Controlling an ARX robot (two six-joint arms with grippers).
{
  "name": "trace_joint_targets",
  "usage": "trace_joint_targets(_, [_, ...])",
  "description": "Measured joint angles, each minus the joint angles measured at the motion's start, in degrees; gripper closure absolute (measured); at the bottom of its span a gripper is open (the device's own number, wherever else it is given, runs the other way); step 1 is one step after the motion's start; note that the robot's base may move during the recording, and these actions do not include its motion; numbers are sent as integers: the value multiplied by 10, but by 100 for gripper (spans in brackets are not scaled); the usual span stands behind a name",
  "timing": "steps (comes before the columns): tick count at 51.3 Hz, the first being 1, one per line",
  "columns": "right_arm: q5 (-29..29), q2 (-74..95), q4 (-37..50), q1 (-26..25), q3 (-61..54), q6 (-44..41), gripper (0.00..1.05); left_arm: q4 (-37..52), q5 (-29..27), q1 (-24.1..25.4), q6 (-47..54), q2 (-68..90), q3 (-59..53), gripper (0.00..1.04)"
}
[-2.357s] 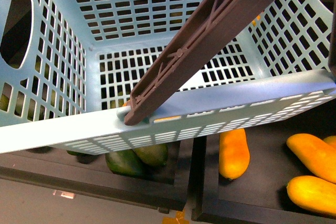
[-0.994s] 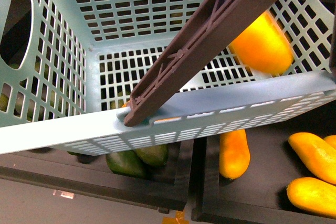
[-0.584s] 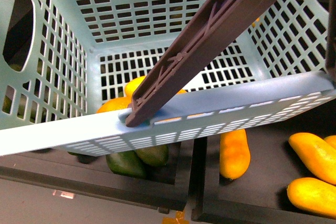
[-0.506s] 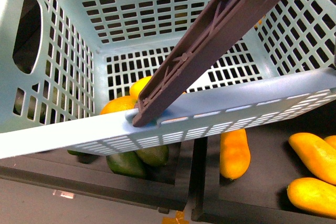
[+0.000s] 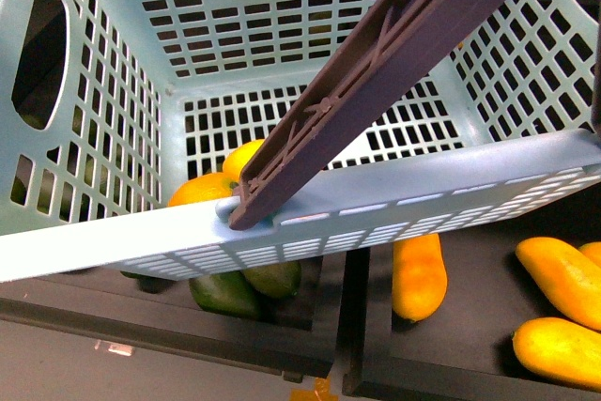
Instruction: Pick lemon and mango into basket
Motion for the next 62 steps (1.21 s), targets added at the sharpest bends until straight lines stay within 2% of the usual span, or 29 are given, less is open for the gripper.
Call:
trace_joint_targets(23, [-4,-138,-88,-5,-51,0,103,0,0,0,0,0,0,100])
trace_joint_targets(27, [-5,-150,-78,-5,-63,0,103,0,0,0,0,0,0,100])
trace_joint_targets(42, [-4,-234,-155,-5,-63,0,103,0,0,0,-1,0,0,100])
trace_joint_targets(62, [-5,-294,-216,-5,-63,0,103,0,0,0,-1,0,0,100])
